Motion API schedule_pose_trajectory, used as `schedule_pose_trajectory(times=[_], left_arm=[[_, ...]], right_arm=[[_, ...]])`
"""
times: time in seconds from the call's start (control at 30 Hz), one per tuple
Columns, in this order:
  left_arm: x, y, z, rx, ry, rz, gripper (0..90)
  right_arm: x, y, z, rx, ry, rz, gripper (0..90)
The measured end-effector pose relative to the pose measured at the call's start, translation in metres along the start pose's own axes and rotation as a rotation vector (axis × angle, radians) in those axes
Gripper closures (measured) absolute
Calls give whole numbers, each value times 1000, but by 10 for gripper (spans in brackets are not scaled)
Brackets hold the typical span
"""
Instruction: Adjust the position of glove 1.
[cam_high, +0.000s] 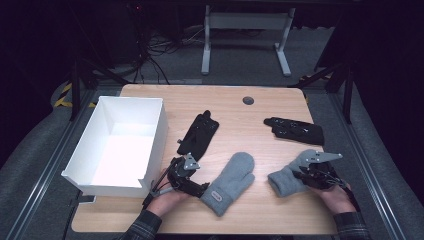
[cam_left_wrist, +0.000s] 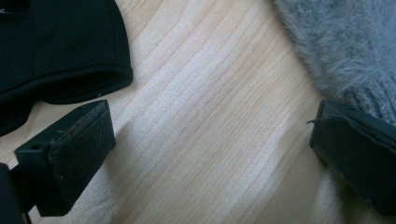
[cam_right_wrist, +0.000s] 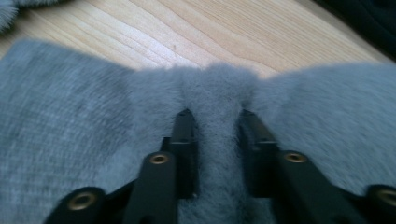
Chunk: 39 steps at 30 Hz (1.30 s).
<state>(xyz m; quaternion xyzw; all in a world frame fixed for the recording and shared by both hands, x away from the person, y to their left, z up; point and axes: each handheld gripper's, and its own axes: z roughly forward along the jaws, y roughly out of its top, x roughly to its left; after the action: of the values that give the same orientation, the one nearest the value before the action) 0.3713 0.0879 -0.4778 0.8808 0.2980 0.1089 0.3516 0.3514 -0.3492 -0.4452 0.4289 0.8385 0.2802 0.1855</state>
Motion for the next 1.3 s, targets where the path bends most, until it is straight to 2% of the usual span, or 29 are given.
schedule_pose_trajectory(times=[0.13, 0.17, 0.2, 0.33, 0.53, 0.7, 0.83, 0.93, 1.07, 1.13, 1.3], left_arm=[[0, 0, 0, -3, 1, -1, 4], [0, 0, 0, -1, 1, 0, 4], [0, 0, 0, -1, 1, -1, 4], [0, 0, 0, -3, 1, -1, 4], [0, 0, 0, -2, 1, -1, 4], [0, 0, 0, -3, 1, -1, 4], [0, 0, 0, -2, 0, -1, 4], [0, 0, 0, -3, 1, -1, 4], [0, 0, 0, -1, 0, -1, 4], [0, 0, 0, -2, 0, -1, 4], [0, 0, 0, -2, 0, 0, 4]], right_arm=[[-1, 0, 0, -10, 3, -1, 813], [-2, -1, -1, -17, 12, 7, 821], [-6, -1, -3, -32, 43, 32, 833], [-8, 3, -10, -59, 86, 60, 839], [-5, 12, -17, -107, 118, 60, 840], [2, 26, -24, -142, 153, 46, 840], [7, 38, -24, -169, 202, 37, 839], [16, 52, -22, -193, 240, 15, 839], [24, 62, -19, -205, 275, -3, 839], [34, 72, -15, -214, 311, -23, 838], [49, 82, -9, -210, 345, -60, 838]])
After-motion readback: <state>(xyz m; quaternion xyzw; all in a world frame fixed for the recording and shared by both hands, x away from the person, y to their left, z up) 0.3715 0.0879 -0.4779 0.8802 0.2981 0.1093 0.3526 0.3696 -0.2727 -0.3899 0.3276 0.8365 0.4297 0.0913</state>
